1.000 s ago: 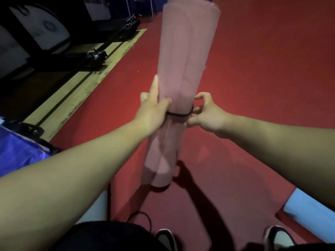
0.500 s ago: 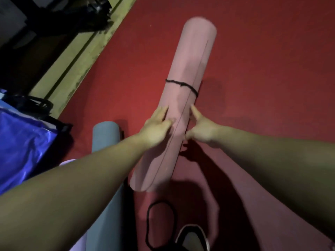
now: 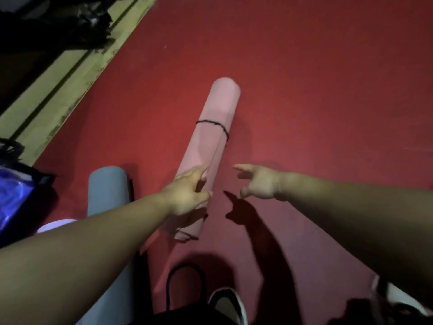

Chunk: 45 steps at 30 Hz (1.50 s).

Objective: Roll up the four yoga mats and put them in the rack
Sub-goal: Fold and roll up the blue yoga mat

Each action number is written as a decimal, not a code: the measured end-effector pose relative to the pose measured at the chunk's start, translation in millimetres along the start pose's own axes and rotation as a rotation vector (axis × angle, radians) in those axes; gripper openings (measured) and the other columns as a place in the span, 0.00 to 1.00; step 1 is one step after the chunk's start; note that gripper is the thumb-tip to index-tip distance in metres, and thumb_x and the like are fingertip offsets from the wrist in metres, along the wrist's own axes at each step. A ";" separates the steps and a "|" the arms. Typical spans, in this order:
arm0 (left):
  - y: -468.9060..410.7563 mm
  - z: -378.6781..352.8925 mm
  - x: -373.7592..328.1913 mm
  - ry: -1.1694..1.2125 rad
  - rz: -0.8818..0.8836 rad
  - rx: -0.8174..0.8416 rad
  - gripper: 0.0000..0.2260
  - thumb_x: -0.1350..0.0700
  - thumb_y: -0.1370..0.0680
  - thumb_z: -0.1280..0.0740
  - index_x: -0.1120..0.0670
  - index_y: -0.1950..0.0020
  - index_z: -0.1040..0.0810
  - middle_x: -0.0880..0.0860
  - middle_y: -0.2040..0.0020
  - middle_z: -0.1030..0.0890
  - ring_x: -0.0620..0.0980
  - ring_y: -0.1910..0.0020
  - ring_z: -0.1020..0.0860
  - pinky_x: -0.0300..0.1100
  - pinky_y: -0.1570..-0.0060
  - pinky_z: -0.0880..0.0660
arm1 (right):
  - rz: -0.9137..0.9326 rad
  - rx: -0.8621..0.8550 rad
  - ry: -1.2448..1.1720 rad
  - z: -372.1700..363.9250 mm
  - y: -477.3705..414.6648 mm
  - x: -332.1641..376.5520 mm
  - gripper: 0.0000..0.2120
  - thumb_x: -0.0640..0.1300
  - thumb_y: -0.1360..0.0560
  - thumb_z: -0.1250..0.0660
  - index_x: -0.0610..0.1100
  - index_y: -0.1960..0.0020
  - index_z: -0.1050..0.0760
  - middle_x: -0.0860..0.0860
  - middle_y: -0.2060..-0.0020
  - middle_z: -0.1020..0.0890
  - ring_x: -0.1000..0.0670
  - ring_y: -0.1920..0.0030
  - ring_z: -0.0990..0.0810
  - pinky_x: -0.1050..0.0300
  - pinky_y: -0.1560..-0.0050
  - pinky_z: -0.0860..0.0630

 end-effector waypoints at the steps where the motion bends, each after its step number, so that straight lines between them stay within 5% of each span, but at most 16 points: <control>1: 2.7 8.7 -21.2 -0.009 -0.034 0.008 0.40 0.42 0.23 0.32 0.48 0.17 0.48 0.50 0.19 0.39 0.49 0.22 0.37 0.35 0.27 0.42 | -0.001 -0.019 0.056 17.2 25.9 2.5 0.40 0.35 0.27 0.25 0.46 0.20 0.38 0.45 0.26 0.28 0.49 0.30 0.26 0.65 0.46 0.28; 3: 8.3 26.4 -66.6 -0.037 -0.111 0.025 0.39 0.44 0.22 0.31 0.48 0.17 0.48 0.51 0.20 0.37 0.49 0.24 0.34 0.33 0.31 0.41 | -0.026 -0.061 0.172 52.8 78.8 2.0 0.34 0.38 0.27 0.24 0.46 0.24 0.32 0.46 0.30 0.24 0.48 0.33 0.23 0.62 0.41 0.27; 6: 19.5 43.8 -141.3 -0.110 -0.248 0.047 0.39 0.41 0.24 0.31 0.47 0.18 0.46 0.54 0.22 0.33 0.51 0.27 0.29 0.41 0.28 0.34 | -0.065 -0.098 0.355 103.2 162.7 -3.1 0.29 0.41 0.27 0.23 0.46 0.27 0.27 0.48 0.35 0.20 0.49 0.37 0.21 0.66 0.46 0.28; 11: 36.8 15.3 -269.0 -0.203 -0.396 0.120 0.33 0.47 0.20 0.30 0.49 0.19 0.40 0.55 0.27 0.28 0.50 0.32 0.26 0.35 0.39 0.33 | -0.183 -0.101 0.444 162.1 274.6 -67.4 0.26 0.43 0.26 0.24 0.45 0.30 0.25 0.49 0.38 0.17 0.49 0.39 0.20 0.64 0.46 0.28; 22: -37.8 -265.7 -476.5 -0.291 -0.764 0.265 0.29 0.42 0.21 0.31 0.46 0.22 0.34 0.50 0.26 0.30 0.53 0.28 0.32 0.45 0.28 0.35 | -0.548 -0.221 0.125 163.2 381.6 -394.6 0.30 0.58 0.25 0.29 0.55 0.25 0.32 0.51 0.29 0.27 0.50 0.33 0.24 0.59 0.37 0.31; 27: -46.7 -367.3 -499.7 -0.338 -0.782 0.439 0.20 0.43 0.21 0.33 0.43 0.30 0.26 0.46 0.33 0.23 0.50 0.33 0.27 0.46 0.34 0.30 | -0.618 -0.445 -0.046 107.4 418.3 -480.7 0.16 0.59 0.24 0.29 0.60 0.37 0.21 0.58 0.48 0.20 0.52 0.43 0.20 0.61 0.46 0.29; 30: -39.2 -397.9 -495.6 -0.386 -0.784 0.456 0.13 0.44 0.20 0.36 0.44 0.38 0.21 0.47 0.41 0.19 0.53 0.40 0.22 0.44 0.41 0.27 | -0.593 -0.584 -0.097 76.1 438.9 -502.4 0.10 0.57 0.23 0.30 0.59 0.42 0.18 0.60 0.50 0.17 0.55 0.47 0.19 0.63 0.48 0.27; 33: -37.9 -409.2 -490.5 -0.304 -0.774 0.359 0.16 0.44 0.22 0.38 0.47 0.40 0.16 0.50 0.43 0.15 0.54 0.43 0.18 0.43 0.42 0.24 | -0.594 -0.745 0.054 50.0 460.5 -526.4 0.15 0.61 0.21 0.38 0.56 0.42 0.17 0.54 0.52 0.15 0.48 0.50 0.17 0.49 0.48 0.22; 36: -40.9 -404.5 -490.6 -0.287 -0.734 0.450 0.14 0.49 0.17 0.35 0.48 0.33 0.19 0.46 0.35 0.19 0.48 0.34 0.23 0.39 0.33 0.31 | -0.599 -0.861 0.076 26.3 477.0 -542.7 0.21 0.61 0.22 0.42 0.53 0.41 0.16 0.51 0.56 0.15 0.43 0.54 0.17 0.48 0.51 0.21; 42: -35.8 -373.4 -485.3 -0.340 -0.727 0.456 0.12 0.53 0.18 0.33 0.50 0.36 0.17 0.47 0.39 0.16 0.47 0.37 0.21 0.42 0.35 0.28 | -0.470 -0.964 -0.116 0.9 470.0 -536.3 0.13 0.51 0.20 0.31 0.52 0.37 0.18 0.55 0.43 0.15 0.52 0.41 0.19 0.60 0.41 0.27; 45: -25.6 -357.9 -473.0 -0.323 -0.652 0.374 0.10 0.54 0.19 0.32 0.50 0.39 0.18 0.48 0.44 0.16 0.48 0.42 0.20 0.38 0.42 0.28 | -0.377 -0.973 -0.132 -5.6 459.3 -529.1 0.14 0.45 0.19 0.32 0.50 0.34 0.20 0.52 0.40 0.16 0.50 0.39 0.20 0.56 0.37 0.26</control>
Point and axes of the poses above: each hand's wrist, its own y-axis away from the middle knuckle, its own z-axis out of the back of the hand, x = y × z, the point moved 1 cm from there along -y, towards the middle knuckle
